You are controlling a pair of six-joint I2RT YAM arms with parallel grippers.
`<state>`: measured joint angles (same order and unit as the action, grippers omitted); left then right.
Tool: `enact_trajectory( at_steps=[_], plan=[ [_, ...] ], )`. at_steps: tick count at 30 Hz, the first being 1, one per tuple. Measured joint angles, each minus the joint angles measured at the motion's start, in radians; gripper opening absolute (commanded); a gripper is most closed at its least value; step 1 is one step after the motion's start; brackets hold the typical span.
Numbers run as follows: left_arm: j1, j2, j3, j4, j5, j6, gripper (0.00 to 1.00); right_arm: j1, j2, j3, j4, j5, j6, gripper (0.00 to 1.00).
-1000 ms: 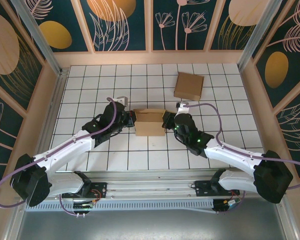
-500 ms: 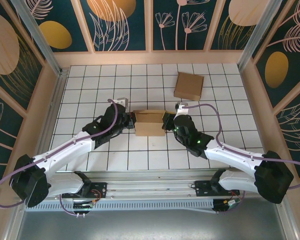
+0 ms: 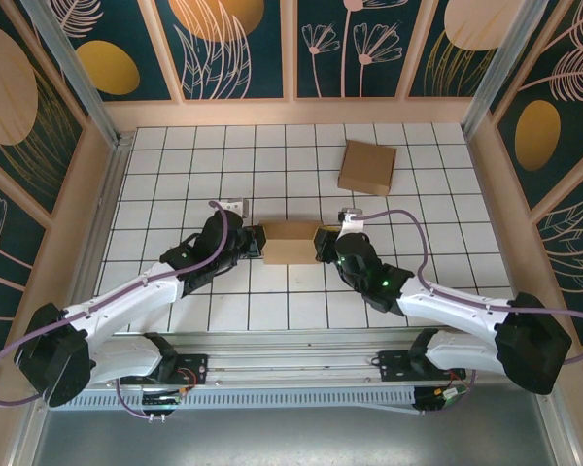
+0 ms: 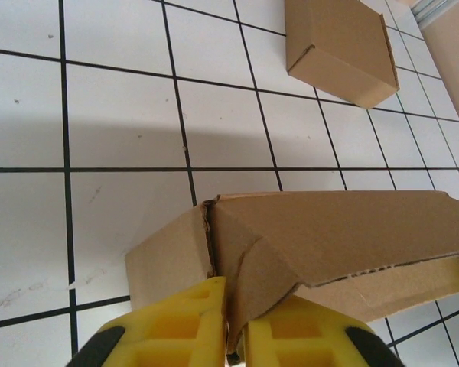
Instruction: Fold the paper box
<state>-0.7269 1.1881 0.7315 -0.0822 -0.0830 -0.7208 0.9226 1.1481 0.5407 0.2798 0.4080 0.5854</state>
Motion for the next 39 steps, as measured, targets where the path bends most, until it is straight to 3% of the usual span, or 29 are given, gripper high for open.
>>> enact_trajectory(
  at_steps=[7, 12, 20, 35, 39],
  plan=[
    [-0.007, -0.019, 0.008, -0.034, 0.025, -0.007, 0.27, 0.008, -0.042, 0.005, -0.061, -0.041, -0.002, 0.35],
    [-0.01, -0.043, 0.012, -0.08, 0.037, -0.008, 0.29, 0.009, -0.082, 0.01, -0.169, -0.059, -0.002, 0.43],
    [-0.01, -0.057, 0.015, -0.15, 0.048, -0.011, 0.33, 0.009, -0.102, 0.067, -0.248, -0.064, -0.011, 0.47],
    [-0.01, -0.168, 0.019, -0.164, 0.047, -0.039, 0.56, 0.008, -0.117, 0.208, -0.313, -0.096, -0.03, 0.59],
    [-0.01, -0.216, 0.02, -0.162, 0.003, -0.115, 0.63, -0.034, -0.098, 0.294, -0.377, -0.159, -0.032, 0.63]
  ],
)
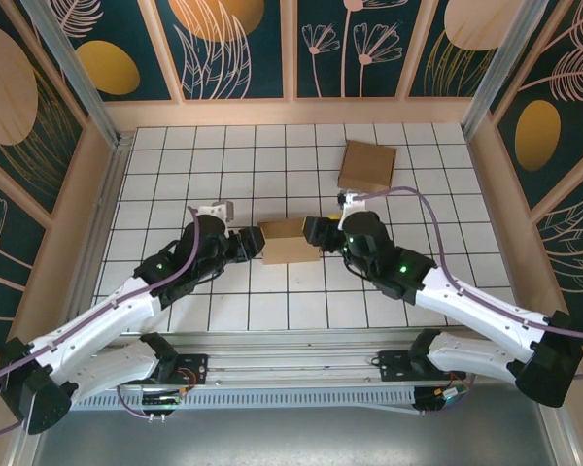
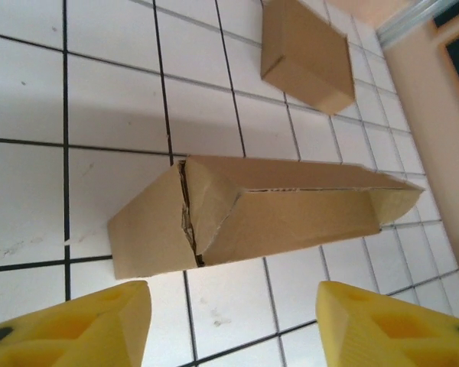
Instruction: Fold the paper box
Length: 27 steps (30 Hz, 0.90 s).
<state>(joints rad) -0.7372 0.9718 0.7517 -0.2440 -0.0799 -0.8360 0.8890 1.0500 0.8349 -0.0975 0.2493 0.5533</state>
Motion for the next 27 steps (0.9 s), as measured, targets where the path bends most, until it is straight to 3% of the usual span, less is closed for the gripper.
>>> enact_trajectory(
  at_steps=[6, 9, 16, 22, 27],
  plan=[
    [0.0, -0.117, -0.003, 0.05, -0.099, -0.166, 0.82, -0.274, 0.065, 0.116, -0.079, -0.355, 0.015, 0.69],
    [0.015, -0.127, -0.004, 0.069, -0.131, -0.237, 0.84, -0.385, 0.113, 0.154, -0.145, -0.488, 0.026, 0.69],
    [0.163, -0.046, -0.089, 0.207, 0.029, -0.365, 0.84, -0.428, 0.197, 0.188, -0.224, -0.642, 0.061, 0.72],
    [0.18, 0.027, -0.103, 0.256, 0.138, -0.372, 0.85, -0.444, 0.248, 0.16, -0.22, -0.726, 0.116, 0.72],
    [0.182, 0.115, -0.103, 0.252, 0.194, -0.358, 0.84, -0.449, 0.255, 0.126, -0.212, -0.738, 0.164, 0.66]
  ],
)
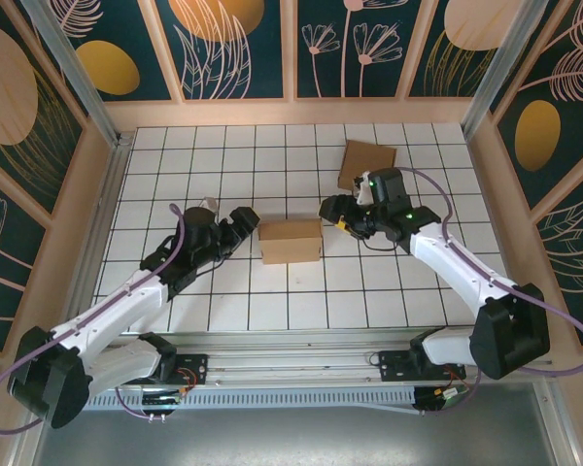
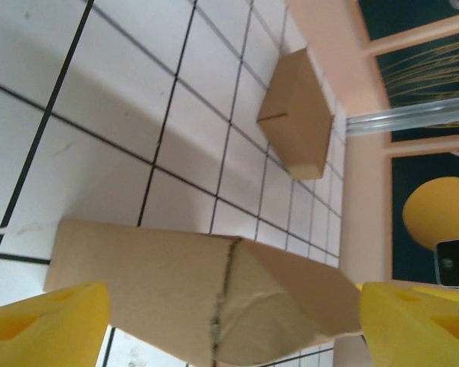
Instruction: Fold the paper box
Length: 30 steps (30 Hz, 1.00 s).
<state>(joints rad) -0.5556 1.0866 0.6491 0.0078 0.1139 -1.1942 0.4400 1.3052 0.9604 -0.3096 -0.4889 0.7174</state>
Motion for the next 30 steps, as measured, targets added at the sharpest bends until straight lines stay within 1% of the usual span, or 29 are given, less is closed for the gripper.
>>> enact_trajectory(
  at_steps=[3, 6, 13, 19, 23, 30],
  plan=[
    [0.0, 0.019, 0.0, -0.001, 0.021, 0.008, 0.83, 0.0, 0.0, -0.031, 0.026, -0.011, 0.026, 0.63],
    [0.0, 0.02, 0.0, 0.0, 0.036, 0.016, 0.79, 0.001, -0.001, -0.058, 0.053, -0.024, 0.049, 0.61],
    [0.0, 0.023, 0.0, 0.014, 0.055, 0.019, 0.6, 0.008, -0.001, -0.088, 0.122, -0.034, 0.079, 0.53],
    [0.0, 0.023, 0.0, 0.023, 0.062, 0.014, 0.49, 0.013, -0.001, -0.098, 0.151, -0.035, 0.082, 0.5],
    [0.0, 0.023, -0.001, 0.032, 0.063, 0.012, 0.47, 0.014, -0.001, -0.099, 0.156, -0.034, 0.082, 0.49],
    [0.0, 0.024, -0.002, 0.034, 0.062, 0.011, 0.48, 0.02, -0.008, -0.123, 0.177, -0.024, 0.077, 0.51]
  ],
)
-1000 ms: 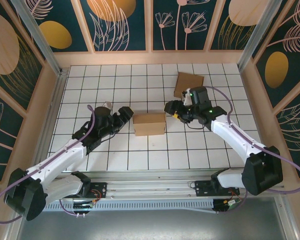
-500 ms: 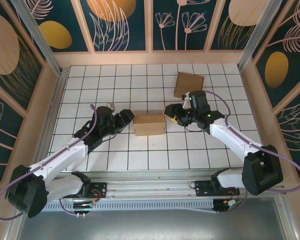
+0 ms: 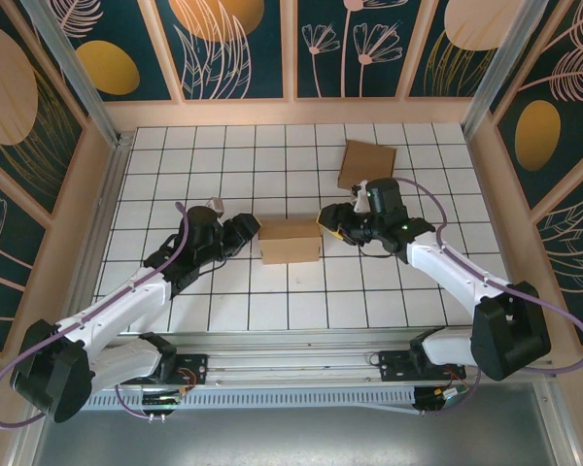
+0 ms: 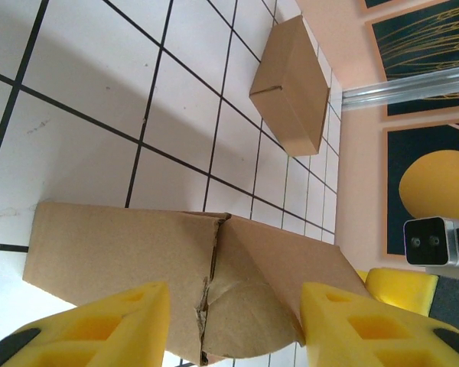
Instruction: Fold the paper box
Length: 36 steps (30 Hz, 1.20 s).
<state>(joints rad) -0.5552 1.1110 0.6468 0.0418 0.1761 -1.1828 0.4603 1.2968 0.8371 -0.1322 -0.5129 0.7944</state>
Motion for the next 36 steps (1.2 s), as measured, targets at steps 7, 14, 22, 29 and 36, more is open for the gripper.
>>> enact_trajectory(
  at_steps=[7, 14, 22, 29, 36],
  plan=[
    [0.0, 0.002, -0.012, -0.011, -0.01, 0.012, 0.48, 0.006, -0.027, -0.065, 0.071, 0.015, 0.001, 0.55],
    [0.0, -0.006, -0.026, -0.037, -0.032, 0.057, 0.79, 0.009, -0.034, -0.066, 0.059, 0.037, -0.004, 0.66],
    [0.0, -0.01, -0.02, -0.068, -0.061, 0.092, 0.72, 0.009, -0.064, -0.058, 0.029, 0.053, -0.007, 0.71],
    [0.0, 0.004, -0.015, -0.029, -0.045, 0.106, 0.54, 0.027, -0.064, -0.068, 0.037, 0.051, -0.008, 0.54],
    [0.0, 0.018, -0.026, 0.017, -0.014, 0.116, 0.36, 0.053, -0.072, -0.135, 0.138, 0.062, -0.029, 0.34]
  ],
)
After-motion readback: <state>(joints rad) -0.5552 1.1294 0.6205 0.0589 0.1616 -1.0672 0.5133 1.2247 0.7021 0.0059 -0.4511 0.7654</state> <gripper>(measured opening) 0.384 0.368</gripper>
